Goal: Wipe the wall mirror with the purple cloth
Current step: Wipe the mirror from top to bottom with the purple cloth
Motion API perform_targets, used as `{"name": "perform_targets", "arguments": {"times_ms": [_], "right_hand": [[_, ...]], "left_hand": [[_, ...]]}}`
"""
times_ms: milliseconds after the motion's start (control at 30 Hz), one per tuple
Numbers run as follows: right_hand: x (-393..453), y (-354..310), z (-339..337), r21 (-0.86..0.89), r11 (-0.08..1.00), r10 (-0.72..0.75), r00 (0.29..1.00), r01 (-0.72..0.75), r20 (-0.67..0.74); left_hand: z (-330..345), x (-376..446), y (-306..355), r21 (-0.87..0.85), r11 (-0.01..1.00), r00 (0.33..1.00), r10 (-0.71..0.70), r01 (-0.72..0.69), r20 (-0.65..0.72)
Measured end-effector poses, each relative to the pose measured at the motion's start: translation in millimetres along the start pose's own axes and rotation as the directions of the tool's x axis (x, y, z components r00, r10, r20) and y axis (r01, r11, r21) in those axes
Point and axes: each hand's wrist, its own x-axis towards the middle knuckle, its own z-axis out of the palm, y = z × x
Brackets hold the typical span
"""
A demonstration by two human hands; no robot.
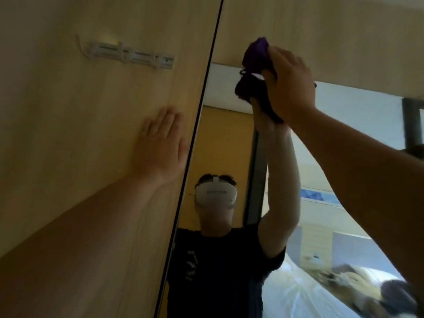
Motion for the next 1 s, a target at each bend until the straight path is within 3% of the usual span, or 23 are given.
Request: {"name": "perform_targets", "arguments": {"times_ms": [200,333,567,667,767,867,1000], "right_hand": [[32,-16,36,-0.134,0.989,-0.06,0.996,0.069,0.07],[16,-20,42,-0.101,0.986,-0.126,0.988,0.134,0.086],[-118,-58,29,-0.031,0.952,-0.288,0.927,0.304,0.241],[-184,-79,22,0.02,0.921,-0.375,0.869,0.39,0.324],[-255,-99,15,0.094,0.859,-0.48,0.731,0.503,0.484],[-318,-108,9,0.138,0.764,-0.599,0.614,0.63,0.514],[-347,-107,9,0.17,0.749,-0.636,0.621,0.641,0.458]], "left_hand": [[2,2,-4,0.015,1.0,0.999,0.022,-0.021,-0.025],[2,2,-6,0.01,0.999,0.999,0.034,-0.034,-0.03],[0,2,-6,-0.013,1.0,0.999,0.027,-0.027,-0.018],[-2,4,-6,0.008,1.0,1.0,0.018,-0.018,0.0],[-3,2,-6,0.009,1.0,0.999,0.025,-0.025,0.022],[-3,2,-6,0.016,0.999,0.999,0.032,-0.032,0.027],[-3,2,-6,0.014,1.0,0.999,0.016,-0.017,0.039]]}}
